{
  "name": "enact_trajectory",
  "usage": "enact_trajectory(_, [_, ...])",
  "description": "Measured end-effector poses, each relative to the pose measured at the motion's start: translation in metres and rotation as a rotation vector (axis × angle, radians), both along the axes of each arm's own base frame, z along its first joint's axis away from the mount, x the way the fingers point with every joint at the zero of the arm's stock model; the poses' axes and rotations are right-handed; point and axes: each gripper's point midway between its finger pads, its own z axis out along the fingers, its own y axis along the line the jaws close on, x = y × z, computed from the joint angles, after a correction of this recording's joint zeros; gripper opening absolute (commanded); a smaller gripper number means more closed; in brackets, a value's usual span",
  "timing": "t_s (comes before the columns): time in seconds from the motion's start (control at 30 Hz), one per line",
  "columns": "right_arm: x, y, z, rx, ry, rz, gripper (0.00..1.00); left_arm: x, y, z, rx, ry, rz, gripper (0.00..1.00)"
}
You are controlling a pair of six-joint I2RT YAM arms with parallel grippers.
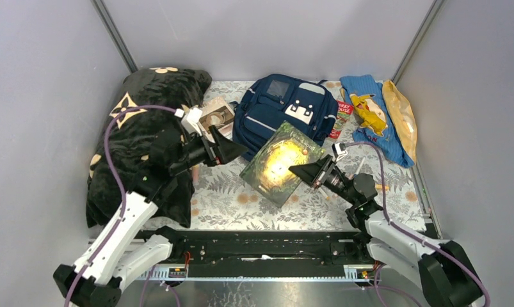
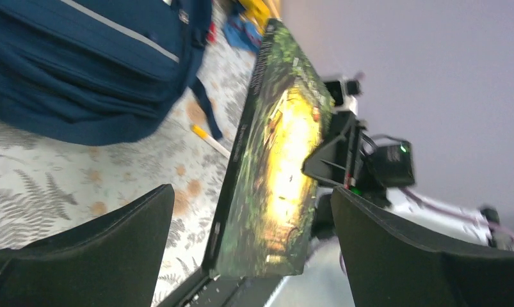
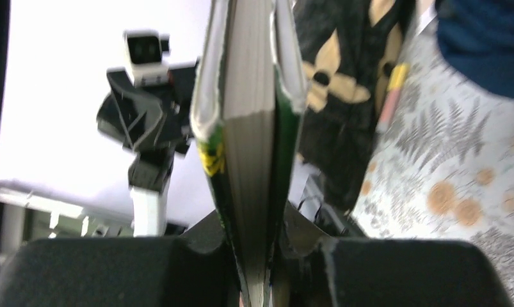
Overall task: Pack the student bag
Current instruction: Pick up the book from the center of the board.
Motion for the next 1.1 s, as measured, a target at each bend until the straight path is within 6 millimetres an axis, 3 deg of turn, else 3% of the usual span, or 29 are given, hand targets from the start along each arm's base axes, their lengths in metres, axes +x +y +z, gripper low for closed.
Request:
enact_trajectory(0.1, [0.02, -0.007, 0.004, -0.035, 0.012, -0.119, 0.0, 0.004, 0.017, -0.008, -0.008, -0.011, 0.127, 0.99])
enact_trajectory(0.3, [0.056, -0.01, 0.02, -0.063, 0.023, -0.246, 0.0, -0.006, 0.03, -0.068, -0.087, 0.099, 0.229, 0.99])
enact_trajectory(0.37, [0.065, -0.005, 0.019, -0.058, 0.035, -0.249, 0.0, -0.008, 0.028, -0.077, -0.141, 0.125, 0.233, 0.99])
enact_trajectory(0.63, [0.086, 0.013, -0.014, -0.043, 0.152, -0.211, 0.0, -0.007, 0.011, -0.072, -0.391, 0.165, 0.172, 0.99])
enact_trajectory(0.9, [0.086, 0.031, 0.006, 0.041, 0.111, -0.158, 0.0, -0.001, 0.0, -0.069, -0.494, 0.2, 0.126, 0.96])
enact_trajectory(0.97, [0.086, 0.037, 0.011, 0.059, 0.098, -0.144, 0.0, 0.0, -0.001, -0.066, -0.515, 0.199, 0.117, 0.92])
enact_trajectory(1.1, [0.083, 0.052, 0.014, 0.085, 0.096, -0.101, 0.0, 0.004, -0.003, -0.06, -0.554, 0.196, 0.107, 0.69])
